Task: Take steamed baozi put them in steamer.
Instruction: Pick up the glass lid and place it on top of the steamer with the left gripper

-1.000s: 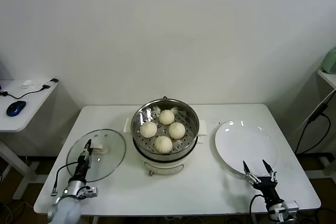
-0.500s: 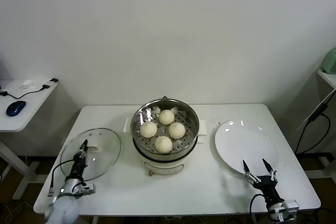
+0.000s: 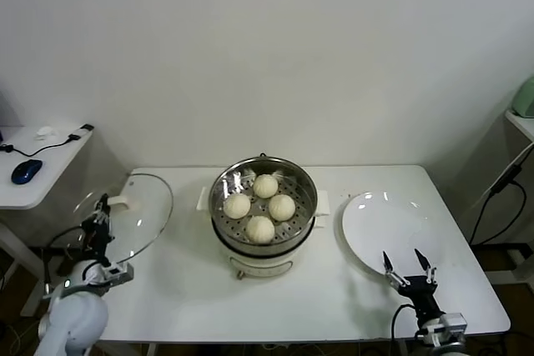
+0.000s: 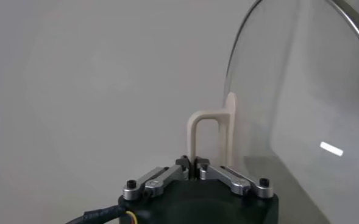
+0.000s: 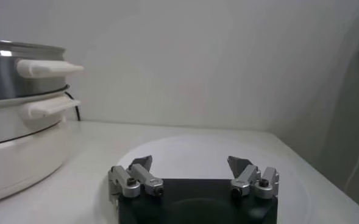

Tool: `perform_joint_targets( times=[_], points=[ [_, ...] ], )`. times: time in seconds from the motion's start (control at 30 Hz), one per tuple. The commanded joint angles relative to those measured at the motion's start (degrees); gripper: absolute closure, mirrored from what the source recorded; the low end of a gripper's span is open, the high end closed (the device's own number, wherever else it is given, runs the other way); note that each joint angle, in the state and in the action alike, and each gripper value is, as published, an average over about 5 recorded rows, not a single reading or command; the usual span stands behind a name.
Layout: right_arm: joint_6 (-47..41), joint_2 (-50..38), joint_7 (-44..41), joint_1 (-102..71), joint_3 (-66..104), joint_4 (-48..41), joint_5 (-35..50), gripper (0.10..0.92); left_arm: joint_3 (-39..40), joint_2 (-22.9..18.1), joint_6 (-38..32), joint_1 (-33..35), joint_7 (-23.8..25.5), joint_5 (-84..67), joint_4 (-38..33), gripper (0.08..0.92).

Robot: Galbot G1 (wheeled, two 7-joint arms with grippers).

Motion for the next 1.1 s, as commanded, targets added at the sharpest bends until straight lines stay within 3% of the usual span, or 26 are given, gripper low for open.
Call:
perform_joint_targets(
  times=[0.03, 0.2, 0.33, 0.53, 0.73, 0.93, 1.1],
  points=[
    [-0.78, -0.18, 1.49, -0.20, -0.67, 1.01, -3.02, 0.203, -4.57, 2.38, 4.47, 4.89, 5.16, -5.44, -10.12, 0.862],
    [-0.46, -0.32, 1.34, -0.20, -1.01, 0.98, -3.27, 0.203, 2.22, 2.19, 10.44, 1.46, 7.39, -0.18, -16.87, 0.862],
    [0.25, -0.16, 0.99, -0.07, -1.15, 0.34, -3.52, 0.203, 13.16, 1.84, 16.25, -4.08, 9.59, 5.93, -18.76, 0.862],
    [1.88, -0.75, 0.42, -0.39, -0.64, -0.84, -3.32, 0.203, 29.72, -0.52, 25.13, -13.92, 17.50, 13.44, -18.40, 0.862],
    [3.34, -1.07, 0.35, -0.99, -0.04, -1.45, -2.97, 0.203, 37.74, -7.25, 25.89, -21.59, 21.27, 21.02, -13.13, 0.862],
    [4.40, -0.84, 0.67, -0.91, 0.03, -2.42, -2.87, 0.203, 43.31, -16.82, 25.89, -22.54, 22.61, 29.33, -7.54, 0.862],
    [5.10, -0.40, 1.07, -0.55, 0.09, -3.12, -2.92, 0.203, 45.16, -21.81, 25.89, -22.62, 22.40, 32.64, -3.16, 0.862]
  ],
)
